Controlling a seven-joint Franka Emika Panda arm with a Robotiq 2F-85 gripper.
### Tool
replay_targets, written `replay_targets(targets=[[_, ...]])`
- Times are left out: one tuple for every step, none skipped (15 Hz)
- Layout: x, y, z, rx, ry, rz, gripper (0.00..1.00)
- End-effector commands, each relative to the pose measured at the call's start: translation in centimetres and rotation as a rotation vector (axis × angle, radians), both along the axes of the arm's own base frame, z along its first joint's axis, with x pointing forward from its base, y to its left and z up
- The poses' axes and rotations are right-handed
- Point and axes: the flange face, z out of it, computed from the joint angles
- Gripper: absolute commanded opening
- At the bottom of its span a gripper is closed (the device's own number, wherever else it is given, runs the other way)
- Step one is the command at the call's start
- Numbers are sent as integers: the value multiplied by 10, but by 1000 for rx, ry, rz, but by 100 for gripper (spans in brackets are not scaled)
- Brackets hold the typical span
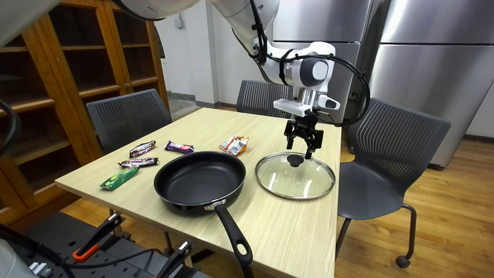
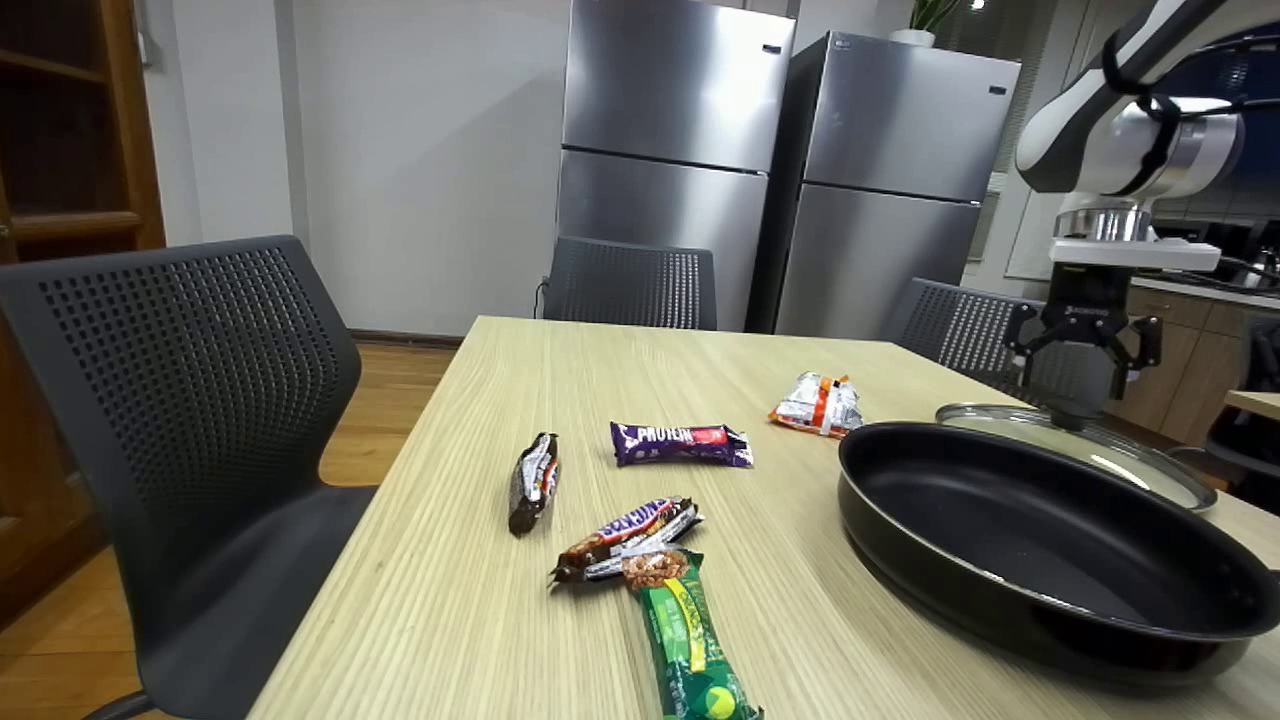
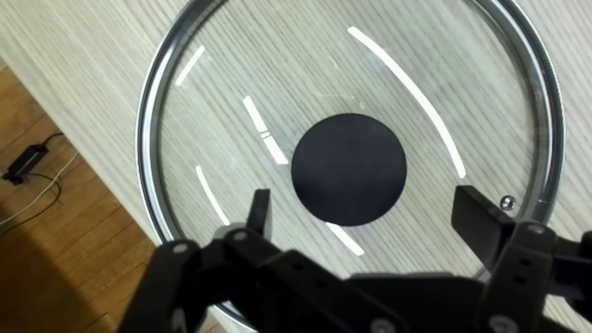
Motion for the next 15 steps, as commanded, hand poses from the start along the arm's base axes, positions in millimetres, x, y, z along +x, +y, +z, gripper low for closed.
replay_targets(targets=[[1,11,30,36,-10,23,100],[3,15,36,32,-22,32,100],[5,20,43,31,-31,47,100],[8,26,49,26,-38,61,100],[11,31,55,28,-45,76,100],[13,40,61,25,-48,99,100],[16,46,65,22,-51,116,100],[18,53,69,22,-55,136,100],[20,61,73,24,-57,157,100],[22,70,76,21,-58,180,100],[23,78,78,20,-59,202,100],[24,87,81,17,-57,229,100],[26,95,81,13,-57,250,100],[26,106,82,8,-50,275,100],[27,115,83,2,-47,296,100]])
